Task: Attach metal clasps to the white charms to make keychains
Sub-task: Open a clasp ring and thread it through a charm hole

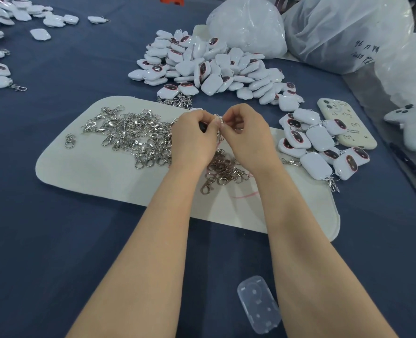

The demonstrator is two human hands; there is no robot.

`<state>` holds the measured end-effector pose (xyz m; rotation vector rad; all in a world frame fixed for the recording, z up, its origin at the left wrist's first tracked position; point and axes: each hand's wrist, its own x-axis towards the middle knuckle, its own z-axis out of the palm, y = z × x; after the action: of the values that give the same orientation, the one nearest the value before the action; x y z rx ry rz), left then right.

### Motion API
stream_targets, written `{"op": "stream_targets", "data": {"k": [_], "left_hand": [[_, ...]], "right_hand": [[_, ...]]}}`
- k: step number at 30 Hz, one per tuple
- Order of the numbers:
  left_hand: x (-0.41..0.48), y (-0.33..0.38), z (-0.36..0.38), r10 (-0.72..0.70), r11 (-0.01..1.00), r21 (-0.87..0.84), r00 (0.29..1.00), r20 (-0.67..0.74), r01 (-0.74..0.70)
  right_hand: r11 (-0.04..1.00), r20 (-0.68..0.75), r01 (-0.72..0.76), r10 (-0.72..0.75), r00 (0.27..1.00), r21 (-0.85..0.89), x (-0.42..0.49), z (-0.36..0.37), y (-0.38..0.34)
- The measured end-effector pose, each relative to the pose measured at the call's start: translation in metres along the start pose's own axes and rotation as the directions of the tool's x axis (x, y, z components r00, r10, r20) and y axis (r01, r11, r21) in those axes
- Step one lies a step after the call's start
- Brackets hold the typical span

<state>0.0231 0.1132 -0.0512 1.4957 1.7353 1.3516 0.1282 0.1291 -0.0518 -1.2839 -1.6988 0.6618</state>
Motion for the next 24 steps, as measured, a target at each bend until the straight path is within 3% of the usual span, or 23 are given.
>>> {"op": "stream_targets", "data": {"k": [7,12,18,24], "left_hand": [[-0.001,0.002,-0.004,-0.034,0.996,-0.080,0.991,0.128,0.045],[-0.003,0.003,-0.005,0.009,1.000,0.002,0.989,0.146,-0.009],[-0.001,0.002,-0.002,0.086,0.986,0.135,0.993,0.086,-0.097],[-0.002,-0.001,-0.001,0.104,0.985,0.131,0.994,0.041,-0.109]], "right_hand": [[0.998,0.020,-0.064,0.064,0.998,0.009,0.000,-0.005,0.002],[0.993,0.011,-0.104,0.103,0.995,0.060,0.001,-0.008,-0.001],[0.984,0.024,-0.133,0.131,0.991,0.116,0.001,-0.008,-0.003],[0.991,0.077,-0.090,0.082,0.994,0.104,-0.001,-0.011,-0.005]]}}
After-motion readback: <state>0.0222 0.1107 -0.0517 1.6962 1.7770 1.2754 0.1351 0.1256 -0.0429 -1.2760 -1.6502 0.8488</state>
